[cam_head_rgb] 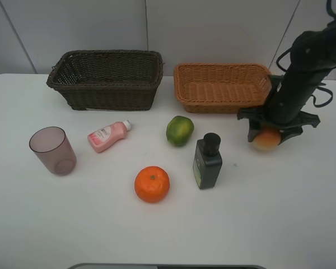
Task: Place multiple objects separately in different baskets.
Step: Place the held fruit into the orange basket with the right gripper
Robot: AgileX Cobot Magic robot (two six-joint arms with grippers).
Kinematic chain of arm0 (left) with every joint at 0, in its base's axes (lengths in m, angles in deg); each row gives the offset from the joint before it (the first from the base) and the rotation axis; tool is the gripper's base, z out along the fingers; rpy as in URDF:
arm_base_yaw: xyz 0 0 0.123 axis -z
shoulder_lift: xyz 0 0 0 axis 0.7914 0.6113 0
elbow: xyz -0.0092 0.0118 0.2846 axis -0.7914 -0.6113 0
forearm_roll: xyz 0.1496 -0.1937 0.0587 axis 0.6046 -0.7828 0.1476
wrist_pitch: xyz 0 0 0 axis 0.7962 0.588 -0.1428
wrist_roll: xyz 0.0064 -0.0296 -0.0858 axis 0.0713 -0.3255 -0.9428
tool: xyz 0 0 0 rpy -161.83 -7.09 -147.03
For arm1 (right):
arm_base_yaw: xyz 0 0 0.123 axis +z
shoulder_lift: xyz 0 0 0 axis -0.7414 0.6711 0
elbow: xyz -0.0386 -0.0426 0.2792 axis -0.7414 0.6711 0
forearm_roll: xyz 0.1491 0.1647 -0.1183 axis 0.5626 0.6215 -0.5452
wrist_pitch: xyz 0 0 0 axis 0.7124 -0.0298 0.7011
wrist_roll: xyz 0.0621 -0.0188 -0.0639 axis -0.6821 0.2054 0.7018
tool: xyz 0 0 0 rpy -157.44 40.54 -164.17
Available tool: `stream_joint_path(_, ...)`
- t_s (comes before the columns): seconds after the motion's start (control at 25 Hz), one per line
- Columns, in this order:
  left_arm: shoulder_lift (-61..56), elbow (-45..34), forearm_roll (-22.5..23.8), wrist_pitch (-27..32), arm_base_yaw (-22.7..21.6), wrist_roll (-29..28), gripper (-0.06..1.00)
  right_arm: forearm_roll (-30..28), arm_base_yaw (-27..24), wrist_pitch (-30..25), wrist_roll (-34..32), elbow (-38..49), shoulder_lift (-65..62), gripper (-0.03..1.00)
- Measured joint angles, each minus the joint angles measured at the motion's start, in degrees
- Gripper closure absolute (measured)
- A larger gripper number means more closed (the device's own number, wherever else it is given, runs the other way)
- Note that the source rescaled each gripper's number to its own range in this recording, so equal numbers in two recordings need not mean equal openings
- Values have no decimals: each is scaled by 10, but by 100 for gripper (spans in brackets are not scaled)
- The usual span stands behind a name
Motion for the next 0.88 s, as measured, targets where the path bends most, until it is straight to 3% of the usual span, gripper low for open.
stream_joint_path(0.32, 0, 0, 0, 0, 0, 0, 2, 11, 23, -174, 41, -98, -41, 58)
stream_joint_path(0.4, 0, 0, 0, 0, 0, 0, 2, 11, 36, -194, 45, -125, -42, 58)
stream_joint_path(0.88, 0, 0, 0, 0, 0, 0, 2, 5, 62, -184, 46, -274, 1, 58)
